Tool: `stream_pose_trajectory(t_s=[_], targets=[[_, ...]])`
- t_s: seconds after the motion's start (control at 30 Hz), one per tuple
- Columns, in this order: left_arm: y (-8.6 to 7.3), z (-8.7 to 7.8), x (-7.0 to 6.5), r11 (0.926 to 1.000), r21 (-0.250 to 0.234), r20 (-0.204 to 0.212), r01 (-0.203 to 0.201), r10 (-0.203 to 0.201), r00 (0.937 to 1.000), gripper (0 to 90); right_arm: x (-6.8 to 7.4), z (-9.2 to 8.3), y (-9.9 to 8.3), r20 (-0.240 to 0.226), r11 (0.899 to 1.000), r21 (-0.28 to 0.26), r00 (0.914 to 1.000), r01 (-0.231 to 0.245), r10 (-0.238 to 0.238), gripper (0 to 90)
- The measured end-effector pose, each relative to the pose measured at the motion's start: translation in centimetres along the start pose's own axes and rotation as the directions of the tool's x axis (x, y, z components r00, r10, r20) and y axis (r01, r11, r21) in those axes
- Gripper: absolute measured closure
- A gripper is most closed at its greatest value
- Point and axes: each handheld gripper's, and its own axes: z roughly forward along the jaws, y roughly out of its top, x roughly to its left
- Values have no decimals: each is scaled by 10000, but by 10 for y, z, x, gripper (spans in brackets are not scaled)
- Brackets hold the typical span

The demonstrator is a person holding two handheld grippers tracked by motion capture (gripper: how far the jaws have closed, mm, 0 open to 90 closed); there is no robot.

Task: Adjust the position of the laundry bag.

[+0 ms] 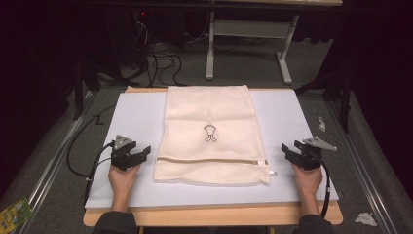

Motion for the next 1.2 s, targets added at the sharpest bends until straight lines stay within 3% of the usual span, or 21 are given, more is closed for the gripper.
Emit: stream_pose_trajectory(t_s=[0.13,0.27,0.37,0.43,0.63,0.93,1.03,1.2], targets=[[1,1,2,9999,130,90,95,-96,9999,333,0,0,0,-23,10000,30,10000,68,-68,403],[2,2,5,9984,344,257,449,-458,9986,311,-1,2,2,-146,9997,255,9999,-11,15,409],[2,2,4,9989,234,221,414,-419,9989,301,-3,3,3,-193,9993,350,9997,-111,118,411],[3,1,2,9973,332,529,650,-667,9964,290,-3,3,3,-220,9993,325,9996,-176,183,413],[3,-1,-2,9975,358,834,615,-643,9944,289,-1,2,4,-418,9991,410,9990,-142,160,417],[8,-7,-18,9979,569,1507,324,-407,9877,283,16,-4,8,-1196,9965,816,9928,160,-61,419],[10,-8,-25,9976,650,1711,241,-349,9846,286,26,-7,10,-1718,9953,921,9850,301,-139,417],[10,-9,-36,9964,849,1818,76,-230,9831,298,37,-8,11,-2076,9925,1150,9781,422,-175,414]])
